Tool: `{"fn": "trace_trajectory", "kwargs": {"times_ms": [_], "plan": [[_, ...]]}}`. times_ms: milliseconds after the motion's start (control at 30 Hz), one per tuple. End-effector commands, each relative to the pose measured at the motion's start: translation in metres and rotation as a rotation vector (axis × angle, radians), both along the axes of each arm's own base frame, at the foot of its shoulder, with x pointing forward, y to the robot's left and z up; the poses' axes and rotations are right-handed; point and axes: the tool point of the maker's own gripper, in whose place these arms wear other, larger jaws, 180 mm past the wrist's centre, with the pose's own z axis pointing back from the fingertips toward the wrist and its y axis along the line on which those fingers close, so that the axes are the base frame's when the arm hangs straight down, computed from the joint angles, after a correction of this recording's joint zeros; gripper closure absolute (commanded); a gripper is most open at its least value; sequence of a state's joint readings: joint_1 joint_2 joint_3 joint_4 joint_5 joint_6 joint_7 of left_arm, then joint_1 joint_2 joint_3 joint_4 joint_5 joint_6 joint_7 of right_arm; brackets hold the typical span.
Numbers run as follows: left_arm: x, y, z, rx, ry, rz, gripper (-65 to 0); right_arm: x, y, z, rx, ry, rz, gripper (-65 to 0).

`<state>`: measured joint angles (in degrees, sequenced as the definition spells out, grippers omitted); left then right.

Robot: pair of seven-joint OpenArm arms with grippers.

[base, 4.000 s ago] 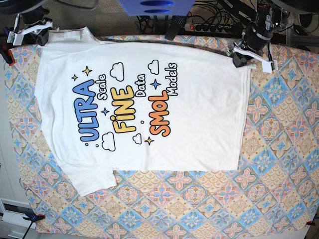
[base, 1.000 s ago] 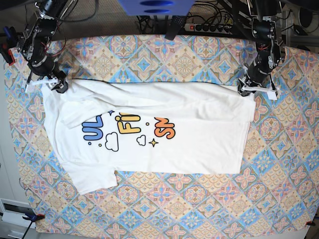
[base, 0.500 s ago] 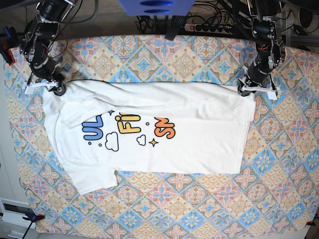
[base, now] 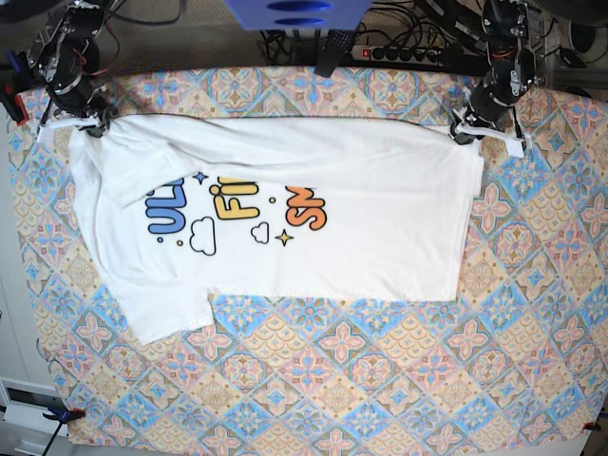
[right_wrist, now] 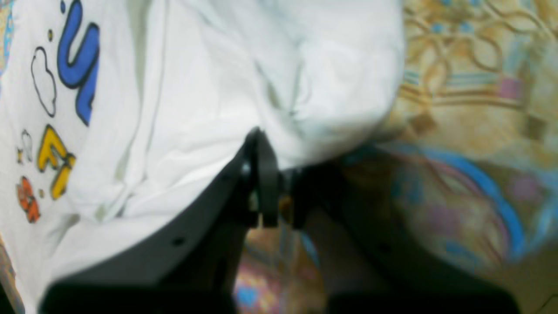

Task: Fold the T-shirt properly
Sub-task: 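Drag the shirt further toward the robot, then release both grippers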

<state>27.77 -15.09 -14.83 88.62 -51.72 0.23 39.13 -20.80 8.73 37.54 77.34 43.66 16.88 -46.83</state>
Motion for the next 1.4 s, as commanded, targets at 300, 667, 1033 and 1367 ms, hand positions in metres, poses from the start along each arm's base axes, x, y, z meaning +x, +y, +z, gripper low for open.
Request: {"fn": "trace_trajectory", "kwargs": {"times_ms": [300, 667, 1033, 1367], "plan": [[-0.034, 0.011, 0.012, 0.054, 0.033, -0.047, 0.0, -0.031, -0.012, 0.017, -0.082, 0.03, 0.036, -1.5], [-0.053, 0.01, 0.006, 0.052, 0.075, -0.049, 0.0, -0.05, -0.011, 0.013, -0.079, 0.071, 0.038, -1.5], [-0.05, 0.008, 0.011, 0.054, 0.065, -0.06, -8.7, -0.054, -0.012, 0.02, -0.101, 0.071, 0.053, -22.3], [-0.042, 0.008, 0.041, 0.056, 0.03, -0.092, -47.4, -0.053, -0.041, 0.048, -0.184, 0.025, -0.001, -30.0]]}}
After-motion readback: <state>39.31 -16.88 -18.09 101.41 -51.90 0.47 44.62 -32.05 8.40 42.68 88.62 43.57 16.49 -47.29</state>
